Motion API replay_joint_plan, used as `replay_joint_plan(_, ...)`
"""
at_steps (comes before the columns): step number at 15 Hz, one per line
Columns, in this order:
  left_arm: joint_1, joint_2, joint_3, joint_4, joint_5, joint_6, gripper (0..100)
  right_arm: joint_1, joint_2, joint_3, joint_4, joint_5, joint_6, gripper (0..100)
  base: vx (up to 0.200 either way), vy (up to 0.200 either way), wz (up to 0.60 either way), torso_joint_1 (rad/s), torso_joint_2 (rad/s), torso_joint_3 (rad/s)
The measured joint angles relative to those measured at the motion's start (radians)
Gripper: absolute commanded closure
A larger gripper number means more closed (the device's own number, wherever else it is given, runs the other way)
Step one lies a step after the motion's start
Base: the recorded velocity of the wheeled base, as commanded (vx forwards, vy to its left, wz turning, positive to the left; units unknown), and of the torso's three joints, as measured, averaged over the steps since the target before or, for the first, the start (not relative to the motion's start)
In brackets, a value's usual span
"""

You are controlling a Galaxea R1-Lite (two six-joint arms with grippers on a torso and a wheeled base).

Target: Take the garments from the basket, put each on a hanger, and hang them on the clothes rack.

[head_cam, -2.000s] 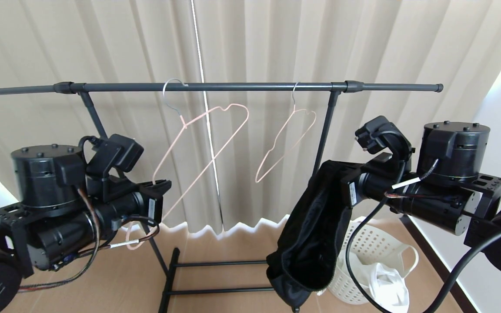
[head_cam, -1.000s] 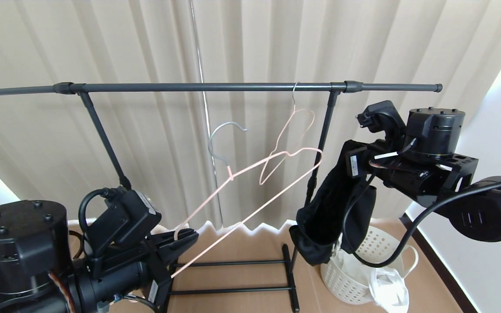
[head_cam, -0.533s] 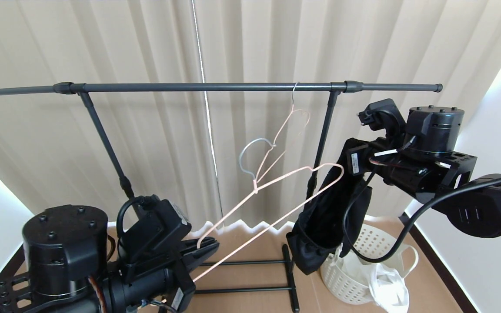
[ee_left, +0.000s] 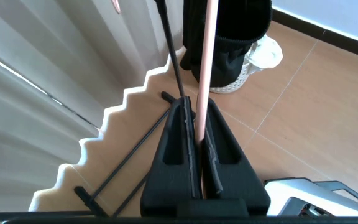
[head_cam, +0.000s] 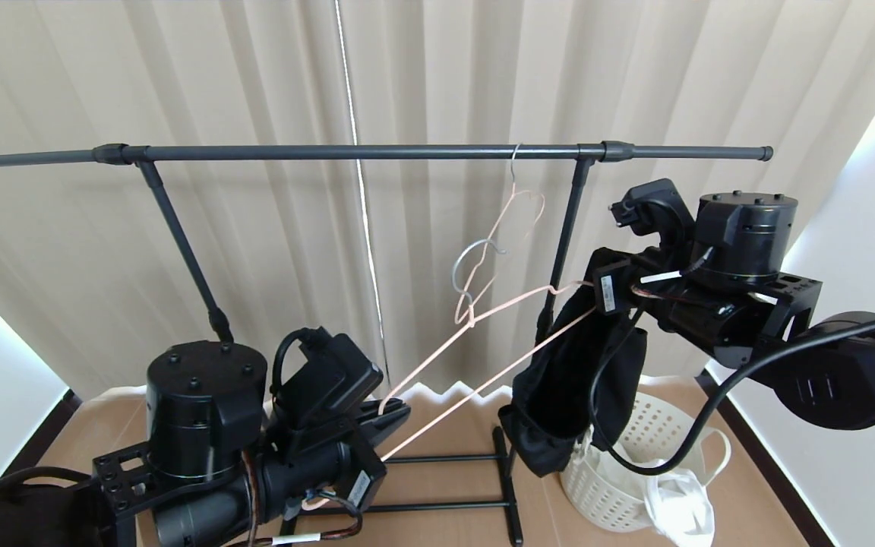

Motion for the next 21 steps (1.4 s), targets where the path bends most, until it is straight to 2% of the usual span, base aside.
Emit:
replay_joint_plan(4, 0.002, 0.024, -0.039, 0.000, 0.003, -0.002, 100, 0.062, -0.019, 0.024, 0.001, -0.011, 0.001, 100, 0.000, 0.000, 0.00, 0.000, 0.00, 0.000)
replay_joint_plan(11, 0.003, 0.031, -0.040, 0.000, 0.002, -0.003, 100, 0.209, -0.072, 0.067, 0.000, -0.019, 0.022, 100, 0.000, 0.000, 0.00, 0.000, 0.00, 0.000)
replay_joint_plan(16, 0.002, 0.031, -0.043, -0.007, 0.002, -0.008, 100, 0.327, -0.119, 0.077, 0.004, -0.018, 0.071, 100, 0.000, 0.000, 0.00, 0.000, 0.00, 0.000)
replay_joint_plan(21, 0.004, 0.038, -0.034, -0.062, 0.003, -0.011, 100, 0.418, -0.154, 0.077, 0.006, -0.021, 0.112, 100, 0.000, 0.000, 0.00, 0.000, 0.00, 0.000)
